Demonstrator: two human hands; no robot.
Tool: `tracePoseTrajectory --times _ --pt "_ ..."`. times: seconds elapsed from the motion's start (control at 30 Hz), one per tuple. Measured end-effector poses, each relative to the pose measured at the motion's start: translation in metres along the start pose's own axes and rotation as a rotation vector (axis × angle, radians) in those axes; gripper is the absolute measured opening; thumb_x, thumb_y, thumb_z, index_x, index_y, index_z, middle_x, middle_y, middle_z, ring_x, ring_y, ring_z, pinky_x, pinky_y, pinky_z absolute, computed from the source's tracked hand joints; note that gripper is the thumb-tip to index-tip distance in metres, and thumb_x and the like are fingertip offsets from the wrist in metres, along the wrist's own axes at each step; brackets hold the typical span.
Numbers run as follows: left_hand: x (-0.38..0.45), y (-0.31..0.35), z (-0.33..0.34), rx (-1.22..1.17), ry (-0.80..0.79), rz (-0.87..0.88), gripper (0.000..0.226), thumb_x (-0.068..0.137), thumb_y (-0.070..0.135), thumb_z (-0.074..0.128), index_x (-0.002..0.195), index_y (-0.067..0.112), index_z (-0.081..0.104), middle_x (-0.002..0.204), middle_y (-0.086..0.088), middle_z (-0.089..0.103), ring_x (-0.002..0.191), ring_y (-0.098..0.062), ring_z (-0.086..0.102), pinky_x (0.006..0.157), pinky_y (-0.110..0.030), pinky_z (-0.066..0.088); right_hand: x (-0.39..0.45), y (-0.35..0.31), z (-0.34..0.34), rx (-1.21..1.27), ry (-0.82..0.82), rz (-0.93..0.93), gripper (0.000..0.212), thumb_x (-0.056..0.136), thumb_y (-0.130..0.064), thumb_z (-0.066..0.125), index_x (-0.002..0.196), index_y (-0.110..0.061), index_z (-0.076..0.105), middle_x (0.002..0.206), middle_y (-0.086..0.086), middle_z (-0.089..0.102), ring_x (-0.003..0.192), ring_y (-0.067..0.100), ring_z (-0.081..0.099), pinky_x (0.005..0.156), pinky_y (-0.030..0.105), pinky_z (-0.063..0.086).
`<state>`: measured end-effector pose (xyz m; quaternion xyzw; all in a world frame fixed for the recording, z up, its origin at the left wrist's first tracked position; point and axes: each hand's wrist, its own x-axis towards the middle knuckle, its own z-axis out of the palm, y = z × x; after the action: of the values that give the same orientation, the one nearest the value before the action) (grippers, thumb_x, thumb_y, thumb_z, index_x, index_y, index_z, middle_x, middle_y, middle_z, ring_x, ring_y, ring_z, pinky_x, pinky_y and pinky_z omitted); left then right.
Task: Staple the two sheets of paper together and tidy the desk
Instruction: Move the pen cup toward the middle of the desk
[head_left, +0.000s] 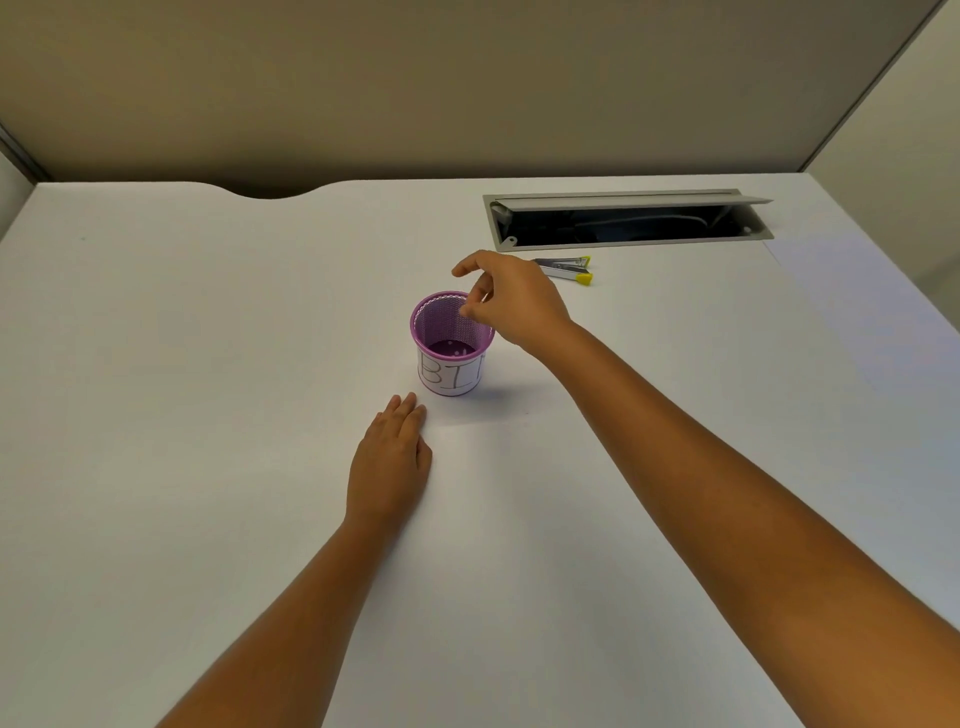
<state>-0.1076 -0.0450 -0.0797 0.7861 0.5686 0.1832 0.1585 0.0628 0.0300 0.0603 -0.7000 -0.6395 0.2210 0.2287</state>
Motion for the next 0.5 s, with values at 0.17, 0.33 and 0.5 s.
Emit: tracePoseTrajectory --times 0.17,0.33,0.5 --pt "0.000 0.000 0.001 0.004 -0.010 -0.003 0.042 0.089 0.008 0.043 0.131 0.006 0.046 0.143 -0.010 0.042 0.136 -0.024 0.033 0.112 -0.033 0.022 -0.002 0.003 -0.001 -0.019 -0.105 0.002 0.030 0.091 -0.035 0.050 0.119 -0.028 0.058 0.121 -0.002 0.064 0.112 0.021 0.057 0.100 0.050 0.041" --pt "0.000 0.000 0.000 -0.010 0.004 -0.010 0.042 0.088 0.007 0.044 0.130 0.006 0.048 0.142 -0.010 0.044 0.135 -0.024 0.035 0.111 -0.034 0.024 -0.025 0.037 -0.006 0.147 0.148 0.049 0.035 0.096 -0.035 0.035 0.113 -0.021 0.062 0.124 0.001 0.062 0.115 0.021 0.055 0.101 0.042 0.042" --pt "0.000 0.000 0.001 -0.014 0.005 0.001 0.041 0.088 0.006 0.045 0.129 0.005 0.048 0.141 -0.012 0.044 0.134 -0.026 0.036 0.111 -0.036 0.026 -0.081 0.105 0.024 -0.208 -0.084 0.303 0.063 0.093 -0.050 0.035 0.145 -0.018 0.020 0.157 0.004 0.012 0.145 0.023 0.008 0.116 0.050 0.010"
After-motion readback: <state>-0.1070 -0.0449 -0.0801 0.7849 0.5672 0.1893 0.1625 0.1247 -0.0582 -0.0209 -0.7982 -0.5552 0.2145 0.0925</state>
